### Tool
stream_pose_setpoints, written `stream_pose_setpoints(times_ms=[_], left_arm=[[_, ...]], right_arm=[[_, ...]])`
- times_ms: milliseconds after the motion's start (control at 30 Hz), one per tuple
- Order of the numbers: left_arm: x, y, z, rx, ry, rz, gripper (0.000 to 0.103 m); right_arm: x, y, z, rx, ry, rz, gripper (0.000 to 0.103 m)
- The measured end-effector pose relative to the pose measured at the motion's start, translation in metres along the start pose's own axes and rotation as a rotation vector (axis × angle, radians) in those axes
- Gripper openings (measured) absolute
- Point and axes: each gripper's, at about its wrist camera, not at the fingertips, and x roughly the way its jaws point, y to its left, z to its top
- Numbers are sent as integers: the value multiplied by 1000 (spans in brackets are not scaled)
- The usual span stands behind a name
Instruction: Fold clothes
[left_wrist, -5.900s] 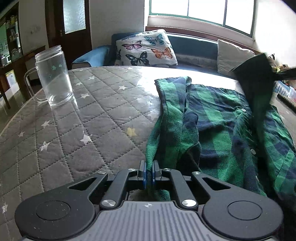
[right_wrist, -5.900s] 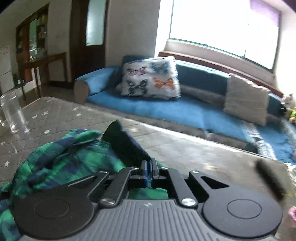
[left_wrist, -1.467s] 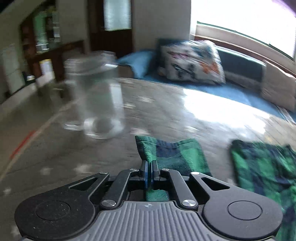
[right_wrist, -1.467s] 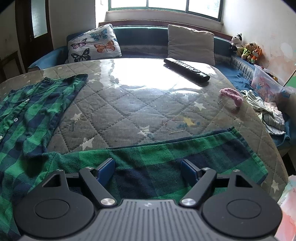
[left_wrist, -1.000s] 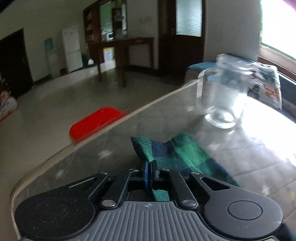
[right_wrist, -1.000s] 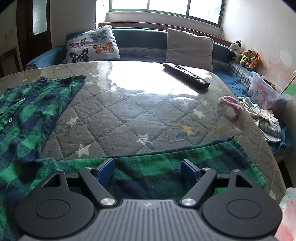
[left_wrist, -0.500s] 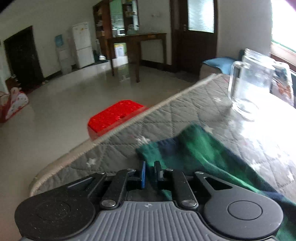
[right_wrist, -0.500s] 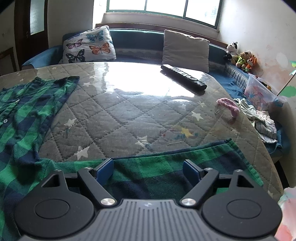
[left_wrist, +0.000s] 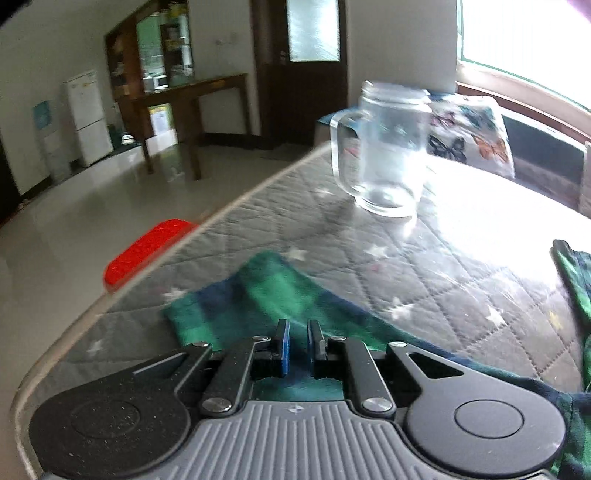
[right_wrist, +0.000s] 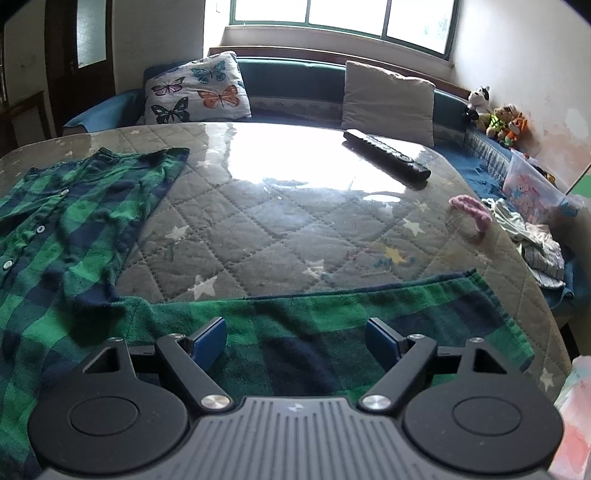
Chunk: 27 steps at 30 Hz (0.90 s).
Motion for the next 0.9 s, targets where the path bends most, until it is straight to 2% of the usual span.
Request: stream_pose_setpoints(times_ms=[233,367,500,600,667,767,800,900], left_arm=[[27,-8,9,48,-12,81,11],[40,-2,15,28,-15,186,11],[40,3,18,13,2,215,12],[19,-2,8,35,-18,168,12],[2,-10,0,60,-29,111,12],[-26,-31,-13,99,-35,-3,20],[-37,-40,-17,111,-38,-47,27],[-66,-66,-30,153,-57,-173,29]], right_arm=[[4,-4,-1,22,11,2,85],[6,-6,-1,37,10,3,85],[4,-4,1,21,7,-2,85],[-1,-1,4,3,-6,0,85],[-5,1,5,0,-15,9,85],[-9,6,5,-4,-23,24,85],[-10,8,5,-6,-25,30,85],[-15,15,4,-15,-34,49,86]])
